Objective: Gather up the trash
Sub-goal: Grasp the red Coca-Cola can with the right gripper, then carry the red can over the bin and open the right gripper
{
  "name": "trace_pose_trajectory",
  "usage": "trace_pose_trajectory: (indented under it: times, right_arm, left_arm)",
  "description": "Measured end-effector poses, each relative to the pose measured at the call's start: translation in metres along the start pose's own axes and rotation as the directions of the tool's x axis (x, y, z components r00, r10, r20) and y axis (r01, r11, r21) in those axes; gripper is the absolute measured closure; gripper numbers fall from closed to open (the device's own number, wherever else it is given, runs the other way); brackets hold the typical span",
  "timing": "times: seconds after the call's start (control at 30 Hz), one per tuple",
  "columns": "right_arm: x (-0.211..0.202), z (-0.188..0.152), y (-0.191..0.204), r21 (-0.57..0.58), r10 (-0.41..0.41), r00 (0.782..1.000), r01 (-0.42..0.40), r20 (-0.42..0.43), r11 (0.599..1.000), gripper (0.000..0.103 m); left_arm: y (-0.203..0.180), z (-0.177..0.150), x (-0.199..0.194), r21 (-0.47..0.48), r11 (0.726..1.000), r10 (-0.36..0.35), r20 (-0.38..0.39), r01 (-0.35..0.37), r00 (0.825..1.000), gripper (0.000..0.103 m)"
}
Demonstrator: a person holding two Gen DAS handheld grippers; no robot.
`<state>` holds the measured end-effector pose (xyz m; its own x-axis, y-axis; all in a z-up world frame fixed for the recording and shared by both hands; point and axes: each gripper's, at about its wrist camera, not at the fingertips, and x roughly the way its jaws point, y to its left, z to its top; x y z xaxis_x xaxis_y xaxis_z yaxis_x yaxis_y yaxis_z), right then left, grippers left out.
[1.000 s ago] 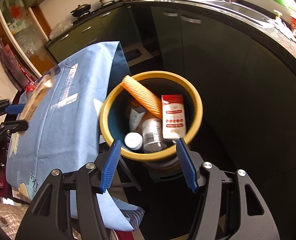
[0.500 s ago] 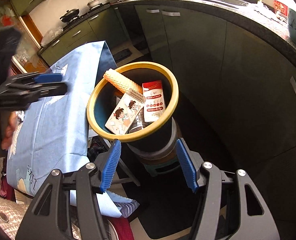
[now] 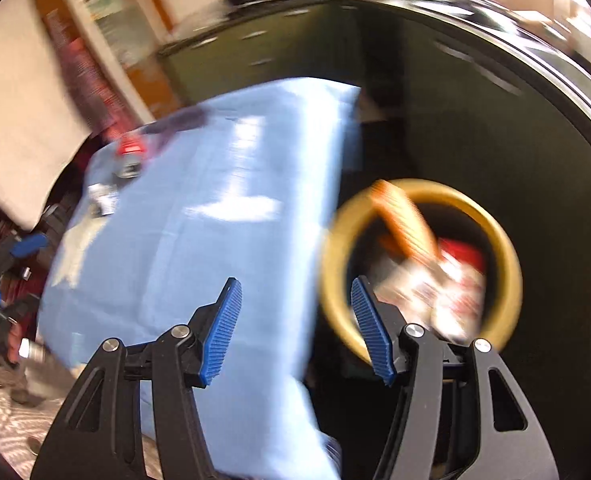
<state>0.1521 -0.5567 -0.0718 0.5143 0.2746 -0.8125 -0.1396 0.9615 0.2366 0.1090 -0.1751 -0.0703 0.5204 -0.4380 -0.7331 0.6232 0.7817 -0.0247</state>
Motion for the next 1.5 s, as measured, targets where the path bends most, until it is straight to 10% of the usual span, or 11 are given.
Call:
trace_pose_trajectory:
  times: [0.33, 0.63, 1.13, 1.5]
  right_arm:
    - [0.124, 0.141, 0.181, -0.217, 0.207, 0.96, -0.247, -0.189, 0.945, 0.035]
    - [0.251, 0.218, 0.303, -0.328, 0.07, 0.949, -0.174, -0.308, 0.929, 0.031]
    - [0.342, 0.212, 0.33, -0.419, -0.136, 0.898, -0.058, -0.419, 0.906, 0.047]
    - [0.318, 0.204, 0.317, -0.38, -0.067, 0.918, -0.095, -0.392, 0.92, 0.053]
  left_arm:
    - [0.081, -0.063, -0.042, -0.154, 0.98, 0.126, -0.008, -0.126, 0.992, 0.011]
    - [0.112, -0.078, -0.06, -0.208, 0.965, 0.166, 0.024, -0.157, 0.986, 0.009]
    - [0.134, -0.095, -0.067, -0.256, 0.954, 0.172, 0.028, -0.159, 0.985, 0.009]
    - [0.135, -0.096, -0.066, -0.259, 0.953, 0.167, 0.022, -0.155, 0.986, 0.008]
